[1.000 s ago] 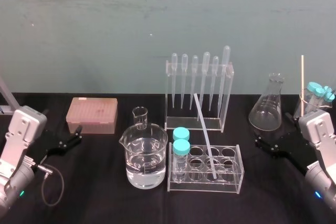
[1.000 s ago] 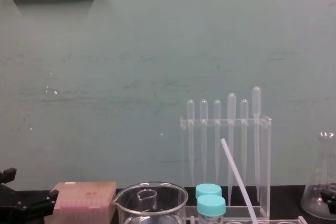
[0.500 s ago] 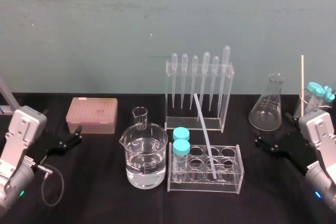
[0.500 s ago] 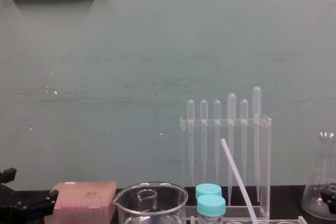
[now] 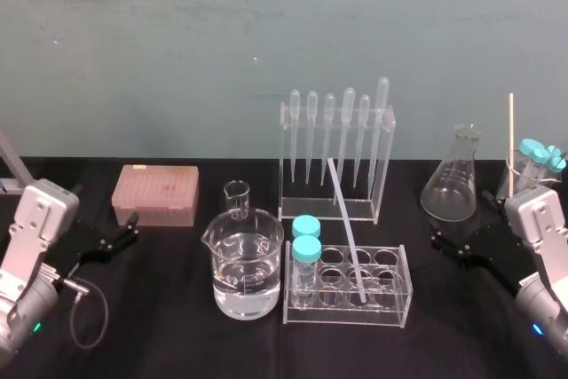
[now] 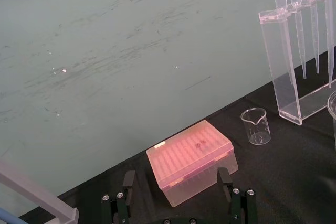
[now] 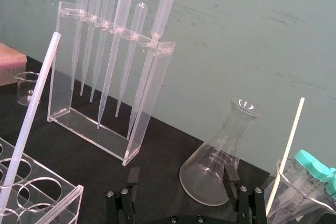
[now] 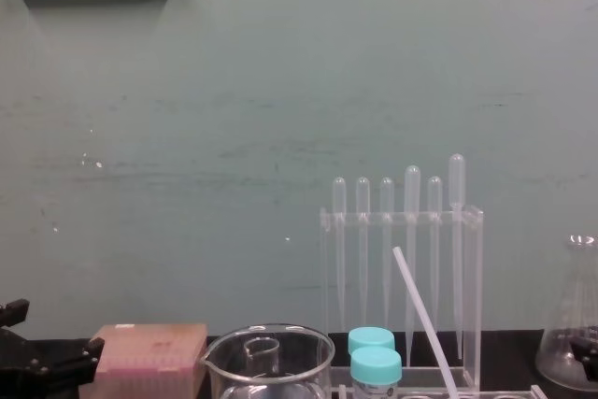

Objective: Pick up the stirring rod with one hand, then place it down.

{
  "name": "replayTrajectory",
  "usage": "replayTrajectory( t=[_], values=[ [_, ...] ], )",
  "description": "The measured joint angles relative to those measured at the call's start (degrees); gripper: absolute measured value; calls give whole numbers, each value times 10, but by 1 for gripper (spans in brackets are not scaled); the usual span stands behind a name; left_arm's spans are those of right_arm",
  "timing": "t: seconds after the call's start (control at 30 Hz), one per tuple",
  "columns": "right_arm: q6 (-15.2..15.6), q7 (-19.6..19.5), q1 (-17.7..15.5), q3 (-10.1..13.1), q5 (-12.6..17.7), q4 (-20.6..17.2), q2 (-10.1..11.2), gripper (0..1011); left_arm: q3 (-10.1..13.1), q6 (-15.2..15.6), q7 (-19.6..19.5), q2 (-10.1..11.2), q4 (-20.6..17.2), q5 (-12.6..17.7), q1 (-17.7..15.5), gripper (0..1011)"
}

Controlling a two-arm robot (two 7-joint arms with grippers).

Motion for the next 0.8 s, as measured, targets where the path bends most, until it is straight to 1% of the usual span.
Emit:
replayTrajectory(
  t=[0.67,0.77,0.8],
  values=[
    [0,1,0,1,0,0,0,1004,0,0,0,0,0,0,0,1000],
    [12,30,5,13,26,-1,-2,1004,0,0,0,0,0,0,0,1000],
    [29,56,9,19,50,-6,-2,1004,0,0,0,0,0,0,0,1000]
  ],
)
